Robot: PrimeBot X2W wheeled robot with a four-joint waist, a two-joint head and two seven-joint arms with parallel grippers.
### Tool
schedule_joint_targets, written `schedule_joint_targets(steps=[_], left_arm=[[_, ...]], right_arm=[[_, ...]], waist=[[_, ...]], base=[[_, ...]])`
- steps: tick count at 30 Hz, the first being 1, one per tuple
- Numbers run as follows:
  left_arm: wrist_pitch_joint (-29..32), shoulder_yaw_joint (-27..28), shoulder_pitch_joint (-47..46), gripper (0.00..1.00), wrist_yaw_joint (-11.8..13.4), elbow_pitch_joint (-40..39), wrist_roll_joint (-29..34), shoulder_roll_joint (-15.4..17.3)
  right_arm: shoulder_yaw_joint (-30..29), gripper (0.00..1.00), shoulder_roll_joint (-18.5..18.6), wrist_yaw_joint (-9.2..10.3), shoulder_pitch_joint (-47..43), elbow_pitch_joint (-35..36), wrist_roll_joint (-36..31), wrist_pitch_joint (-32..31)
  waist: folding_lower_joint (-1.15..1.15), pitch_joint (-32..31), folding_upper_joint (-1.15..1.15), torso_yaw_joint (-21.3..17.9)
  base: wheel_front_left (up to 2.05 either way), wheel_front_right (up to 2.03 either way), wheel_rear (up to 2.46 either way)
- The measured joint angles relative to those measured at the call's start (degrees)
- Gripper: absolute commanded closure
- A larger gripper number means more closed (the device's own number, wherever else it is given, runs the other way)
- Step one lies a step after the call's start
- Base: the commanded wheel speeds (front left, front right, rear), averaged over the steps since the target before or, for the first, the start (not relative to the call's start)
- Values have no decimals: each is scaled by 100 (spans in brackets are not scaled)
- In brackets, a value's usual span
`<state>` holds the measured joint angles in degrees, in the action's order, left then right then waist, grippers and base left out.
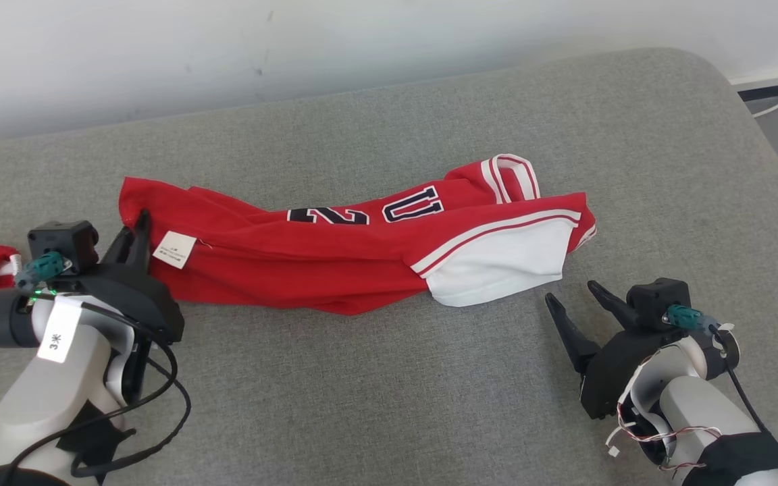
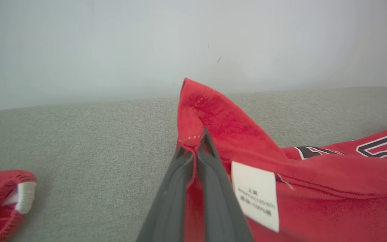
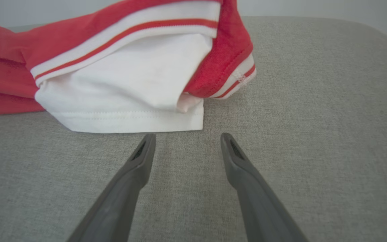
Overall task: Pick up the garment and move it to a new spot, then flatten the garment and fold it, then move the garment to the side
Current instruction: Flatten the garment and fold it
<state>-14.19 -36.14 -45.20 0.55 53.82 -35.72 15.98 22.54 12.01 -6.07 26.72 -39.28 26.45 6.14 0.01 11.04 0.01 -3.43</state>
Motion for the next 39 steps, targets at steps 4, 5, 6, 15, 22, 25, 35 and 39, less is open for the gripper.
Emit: schedule_joint_targets(steps=[4,5,6,15,22,25,35,39], left_arm=[[-15,-29,1,100,0,-35,60,-92],[-15,-35,1,100,-1,-54,96,-131],[-15,-38,2,100,-1,-70,126,-160],[-23,-126,-1,100,-1,-225,210,-338],[-23,-111,-1,100,-1,-328,248,-326],[-23,-101,-1,100,-1,-372,252,-326],[-23,-58,26,100,-10,-297,263,-315],[-23,-25,236,100,-16,-269,263,-282]], right_arm=[[56,0,55,1,96,-105,-125,-7],[32,0,70,1,133,-136,-126,-10],[57,0,86,2,200,-192,-141,-33],[78,0,49,22,683,-730,-187,-346],[112,0,-90,27,799,-1043,-178,-464],[127,88,-100,26,877,-1115,-178,-468],[46,100,-212,-49,929,-1250,104,-324],[-159,100,-223,-100,597,-1093,506,-120]], waist=[[0,-18,0,18],[0,-16,0,37],[0,-13,0,57],[0,76,0,285],[0,148,0,396],[0,204,0,415],[-1,165,0,401],[-1,11,0,377]], base=[[0,0,0],[0,0,0],[0,0,0],[0,0,0],[0,0,0],[0,0,0],[0,0,0],[0,0,0]])
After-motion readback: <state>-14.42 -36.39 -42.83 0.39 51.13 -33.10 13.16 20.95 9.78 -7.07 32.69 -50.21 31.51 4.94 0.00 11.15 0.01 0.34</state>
